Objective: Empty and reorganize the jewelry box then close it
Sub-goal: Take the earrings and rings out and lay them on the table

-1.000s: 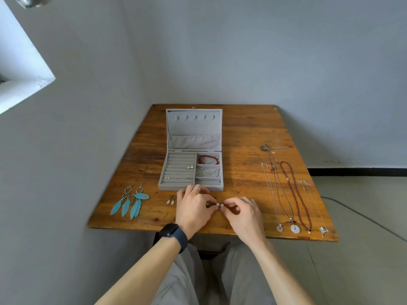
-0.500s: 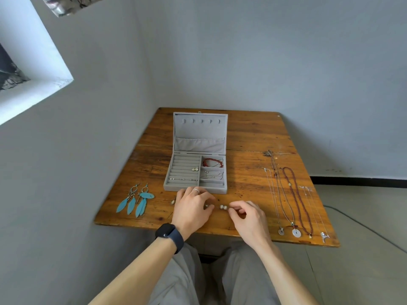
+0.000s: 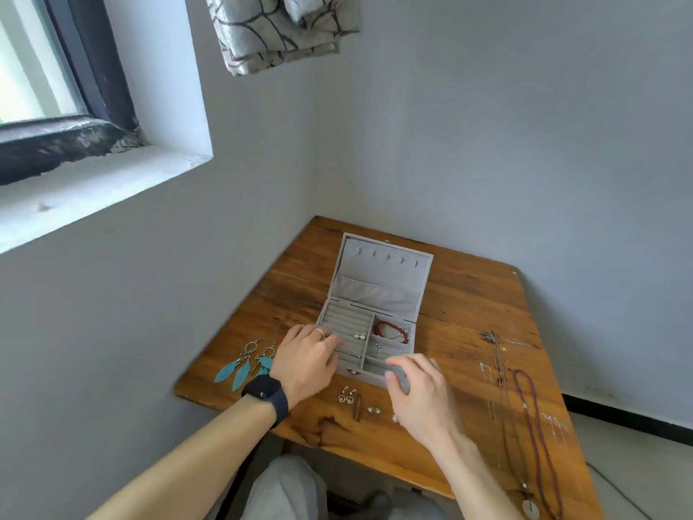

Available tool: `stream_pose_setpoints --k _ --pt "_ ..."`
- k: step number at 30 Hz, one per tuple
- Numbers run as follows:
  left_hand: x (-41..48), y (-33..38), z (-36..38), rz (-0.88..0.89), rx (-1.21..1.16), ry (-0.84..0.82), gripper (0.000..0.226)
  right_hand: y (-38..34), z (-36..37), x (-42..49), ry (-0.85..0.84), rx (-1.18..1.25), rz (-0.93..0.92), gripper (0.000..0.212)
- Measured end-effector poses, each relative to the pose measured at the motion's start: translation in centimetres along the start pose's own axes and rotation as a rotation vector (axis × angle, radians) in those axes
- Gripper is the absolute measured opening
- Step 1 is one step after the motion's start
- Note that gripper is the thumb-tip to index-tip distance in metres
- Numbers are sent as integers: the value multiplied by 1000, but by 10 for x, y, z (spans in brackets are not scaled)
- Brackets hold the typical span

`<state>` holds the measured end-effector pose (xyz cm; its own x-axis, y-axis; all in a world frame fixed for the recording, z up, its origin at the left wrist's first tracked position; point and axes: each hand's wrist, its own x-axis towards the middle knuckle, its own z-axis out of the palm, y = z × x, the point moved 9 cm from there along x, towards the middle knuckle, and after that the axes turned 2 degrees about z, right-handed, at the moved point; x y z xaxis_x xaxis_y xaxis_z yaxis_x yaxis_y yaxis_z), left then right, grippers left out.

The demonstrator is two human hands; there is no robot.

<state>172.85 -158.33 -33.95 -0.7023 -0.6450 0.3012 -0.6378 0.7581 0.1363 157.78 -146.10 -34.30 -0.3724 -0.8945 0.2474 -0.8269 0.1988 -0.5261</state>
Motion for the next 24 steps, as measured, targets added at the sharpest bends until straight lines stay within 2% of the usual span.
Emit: stream_pose_setpoints --k 7,15,24 --pt "52 1 22 5 43 -28 32 -6 25 77 -41 -142 -36 30" --pt "74 -12 52 -17 3 -78 34 -5 55 108 -78 -378 -127 30" --pt "73 -19 46 -101 -174 -65 24 -7 65 115 -107 -321 -98 26"
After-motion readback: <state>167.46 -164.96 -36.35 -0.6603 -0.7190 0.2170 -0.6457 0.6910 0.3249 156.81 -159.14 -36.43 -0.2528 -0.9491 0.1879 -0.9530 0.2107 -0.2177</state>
